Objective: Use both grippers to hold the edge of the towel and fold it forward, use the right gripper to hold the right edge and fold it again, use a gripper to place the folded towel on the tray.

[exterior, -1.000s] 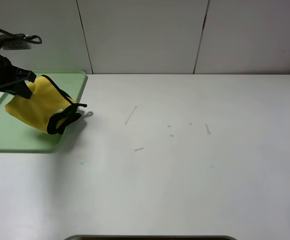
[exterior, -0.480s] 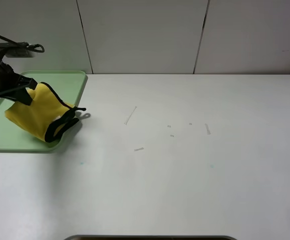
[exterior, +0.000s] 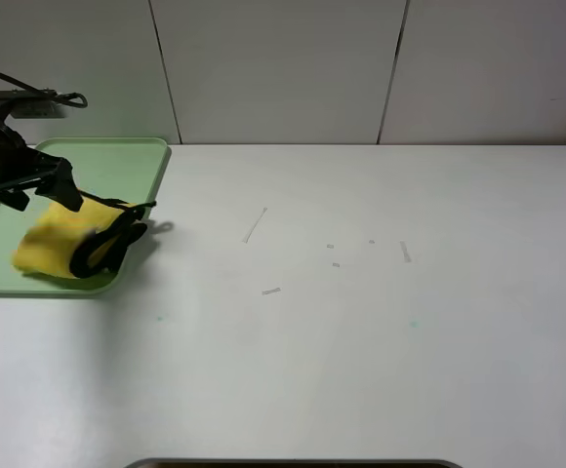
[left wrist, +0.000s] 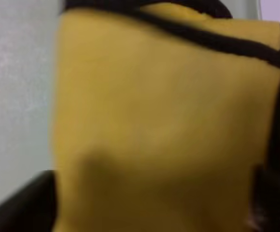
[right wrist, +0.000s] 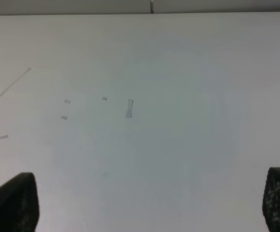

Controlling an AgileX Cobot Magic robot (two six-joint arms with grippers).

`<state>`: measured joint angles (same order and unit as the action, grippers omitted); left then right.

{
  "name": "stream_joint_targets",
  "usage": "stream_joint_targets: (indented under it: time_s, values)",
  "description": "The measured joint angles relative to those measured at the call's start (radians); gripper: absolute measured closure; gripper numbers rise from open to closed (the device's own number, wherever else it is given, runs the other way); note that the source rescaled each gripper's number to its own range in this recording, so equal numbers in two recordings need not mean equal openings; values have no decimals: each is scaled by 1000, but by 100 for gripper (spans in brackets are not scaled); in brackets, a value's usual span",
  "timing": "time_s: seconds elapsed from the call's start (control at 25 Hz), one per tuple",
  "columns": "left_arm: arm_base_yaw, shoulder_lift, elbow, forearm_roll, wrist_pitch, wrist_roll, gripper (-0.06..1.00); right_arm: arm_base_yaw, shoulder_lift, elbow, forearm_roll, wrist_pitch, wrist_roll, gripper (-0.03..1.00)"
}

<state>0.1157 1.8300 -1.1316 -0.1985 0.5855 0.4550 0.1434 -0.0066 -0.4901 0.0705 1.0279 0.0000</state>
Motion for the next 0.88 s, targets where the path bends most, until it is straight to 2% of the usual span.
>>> stream_joint_targets:
  time_s: [0.08, 0.28, 0.64, 0.88]
  values:
    - [0, 0, 0, 29, 5, 1, -1, 0, 0, 0, 0, 0, 0, -3]
    - [0, -10, 0, 98, 64, 1, -5, 0, 0, 0, 0, 0, 0, -3]
    - [0, -134, 0, 104, 114, 0, -5, 0, 0, 0, 0, 0, 0, -3]
    - [0, -236, 1, 96, 200, -2, -5, 0, 0, 0, 0, 0, 0, -3]
